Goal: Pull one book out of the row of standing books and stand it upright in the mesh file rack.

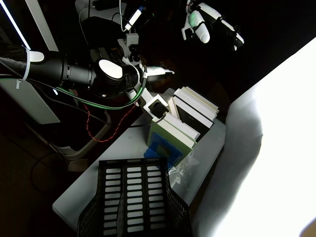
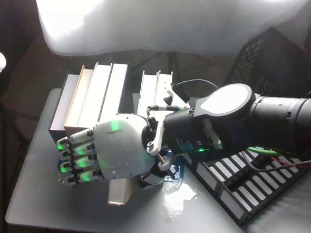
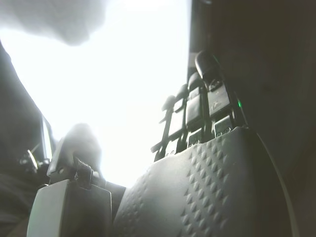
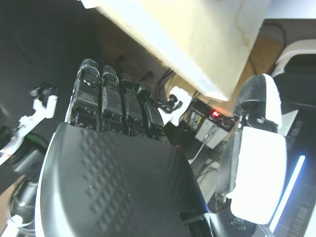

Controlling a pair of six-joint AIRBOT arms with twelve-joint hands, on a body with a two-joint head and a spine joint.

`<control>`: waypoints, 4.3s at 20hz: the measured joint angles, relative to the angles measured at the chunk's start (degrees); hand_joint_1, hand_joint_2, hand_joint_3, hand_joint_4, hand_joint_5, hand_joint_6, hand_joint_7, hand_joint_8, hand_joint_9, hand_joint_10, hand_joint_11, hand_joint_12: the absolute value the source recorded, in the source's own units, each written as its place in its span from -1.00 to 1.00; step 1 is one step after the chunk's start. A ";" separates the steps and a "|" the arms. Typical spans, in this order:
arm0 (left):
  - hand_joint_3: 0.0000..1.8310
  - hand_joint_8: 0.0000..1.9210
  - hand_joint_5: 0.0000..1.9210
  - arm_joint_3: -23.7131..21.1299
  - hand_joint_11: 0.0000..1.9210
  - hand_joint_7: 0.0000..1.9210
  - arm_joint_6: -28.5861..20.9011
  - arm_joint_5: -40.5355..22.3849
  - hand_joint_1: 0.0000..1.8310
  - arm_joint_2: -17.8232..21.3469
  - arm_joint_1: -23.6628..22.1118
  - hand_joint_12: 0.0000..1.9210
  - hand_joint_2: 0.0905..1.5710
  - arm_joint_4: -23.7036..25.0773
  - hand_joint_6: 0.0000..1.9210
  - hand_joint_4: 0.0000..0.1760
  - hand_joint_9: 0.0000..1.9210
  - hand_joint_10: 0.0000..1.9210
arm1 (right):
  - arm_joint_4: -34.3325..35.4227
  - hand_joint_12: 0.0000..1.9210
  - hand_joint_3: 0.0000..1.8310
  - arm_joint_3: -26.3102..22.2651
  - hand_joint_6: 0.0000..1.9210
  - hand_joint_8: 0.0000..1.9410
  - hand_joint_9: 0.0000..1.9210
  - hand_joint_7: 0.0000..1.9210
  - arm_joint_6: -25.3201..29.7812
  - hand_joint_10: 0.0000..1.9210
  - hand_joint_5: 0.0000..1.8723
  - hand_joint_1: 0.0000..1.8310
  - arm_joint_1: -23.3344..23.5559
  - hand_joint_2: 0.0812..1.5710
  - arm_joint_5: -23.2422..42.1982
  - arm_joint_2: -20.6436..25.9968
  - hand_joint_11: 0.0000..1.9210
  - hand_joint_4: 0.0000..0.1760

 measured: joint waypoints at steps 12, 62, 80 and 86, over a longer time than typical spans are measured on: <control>-1.00 -1.00 -1.00 0.00 -0.97 -1.00 0.00 -0.31 -0.70 0.00 0.07 -0.97 0.70 0.11 -1.00 -1.00 -1.00 -1.00 | -2.32 -0.39 -1.00 3.58 -1.00 -1.00 -0.98 -0.99 0.02 -0.99 -1.00 -0.08 -1.46 0.08 -2.03 -2.45 -1.00 -1.00; -1.00 -1.00 -0.96 -0.90 -1.00 -1.00 0.00 -2.69 -0.73 0.98 0.59 -1.00 0.69 0.13 -0.99 -0.77 -1.00 -1.00 | 2.47 0.72 -1.00 -5.81 0.05 0.10 -0.06 0.03 -0.15 0.41 -0.11 0.48 2.82 0.42 1.97 7.43 -0.27 -1.00; -1.00 -1.00 -0.97 -0.76 -1.00 -1.00 -0.02 -1.57 -0.80 1.07 -3.13 -1.00 0.68 3.39 -0.99 -0.92 -1.00 -1.00 | 8.24 0.83 -0.99 -14.19 0.33 0.41 -0.09 -0.08 0.39 0.53 -0.29 0.36 13.49 0.53 7.43 22.10 -0.18 -1.00; -1.00 -1.00 -0.97 -0.17 -1.00 -1.00 -0.02 -1.25 -0.76 0.92 -5.64 -1.00 0.67 4.72 -0.99 -0.92 -1.00 -1.00 | 9.09 0.81 -1.00 -15.37 0.32 0.44 -0.18 -0.22 0.42 0.62 -0.30 0.47 17.42 0.54 7.54 25.90 -0.18 -1.00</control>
